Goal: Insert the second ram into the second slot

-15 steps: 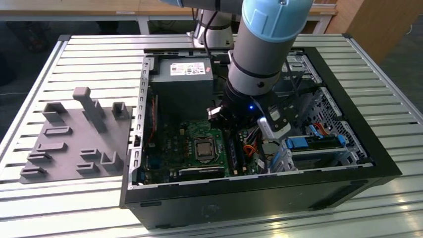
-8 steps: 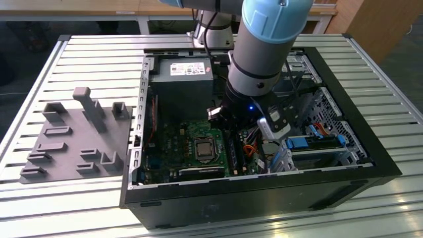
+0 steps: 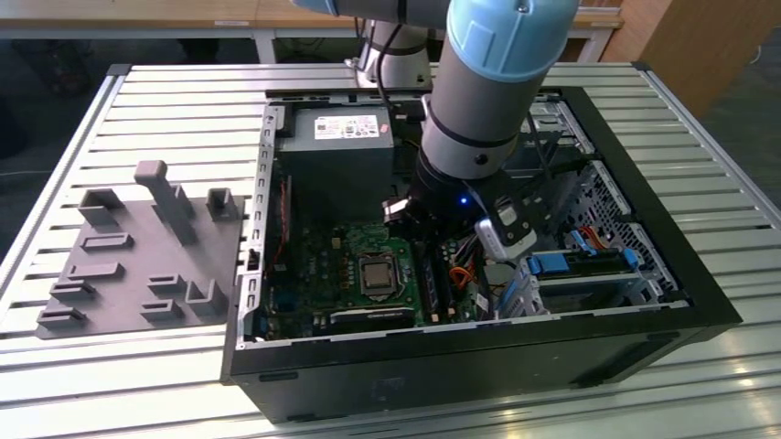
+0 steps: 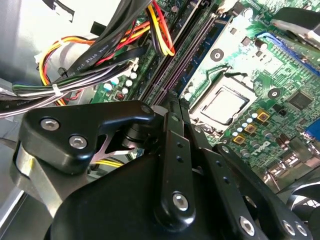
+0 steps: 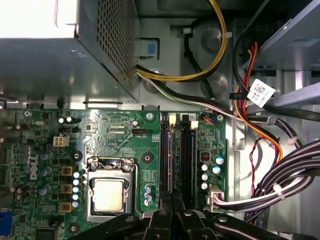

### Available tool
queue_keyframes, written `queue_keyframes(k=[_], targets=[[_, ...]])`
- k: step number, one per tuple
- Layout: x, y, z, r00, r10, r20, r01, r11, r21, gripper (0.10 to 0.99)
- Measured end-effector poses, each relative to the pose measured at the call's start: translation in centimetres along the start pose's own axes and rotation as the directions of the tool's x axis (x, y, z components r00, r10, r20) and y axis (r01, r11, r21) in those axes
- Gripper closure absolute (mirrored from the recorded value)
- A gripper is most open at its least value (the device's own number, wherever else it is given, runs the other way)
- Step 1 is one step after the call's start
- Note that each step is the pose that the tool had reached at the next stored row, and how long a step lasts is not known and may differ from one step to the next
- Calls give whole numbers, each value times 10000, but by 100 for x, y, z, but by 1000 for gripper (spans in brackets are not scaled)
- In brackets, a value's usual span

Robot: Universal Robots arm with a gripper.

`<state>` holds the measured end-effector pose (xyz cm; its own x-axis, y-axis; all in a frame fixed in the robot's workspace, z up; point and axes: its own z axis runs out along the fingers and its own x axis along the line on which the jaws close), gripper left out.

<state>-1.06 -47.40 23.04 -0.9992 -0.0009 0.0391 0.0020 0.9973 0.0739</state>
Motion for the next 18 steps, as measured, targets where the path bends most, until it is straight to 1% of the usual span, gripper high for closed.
queue_keyframes(k=[7,13,16,18], targets=[[-1,-3,29,9997,252,19,-252,9997,-10,969],[-3,-3,47,9981,614,46,-614,9981,-29,969],[-4,-5,72,9980,631,44,-630,9980,-26,969],[-1,-6,92,9981,616,28,-616,9981,-24,969]])
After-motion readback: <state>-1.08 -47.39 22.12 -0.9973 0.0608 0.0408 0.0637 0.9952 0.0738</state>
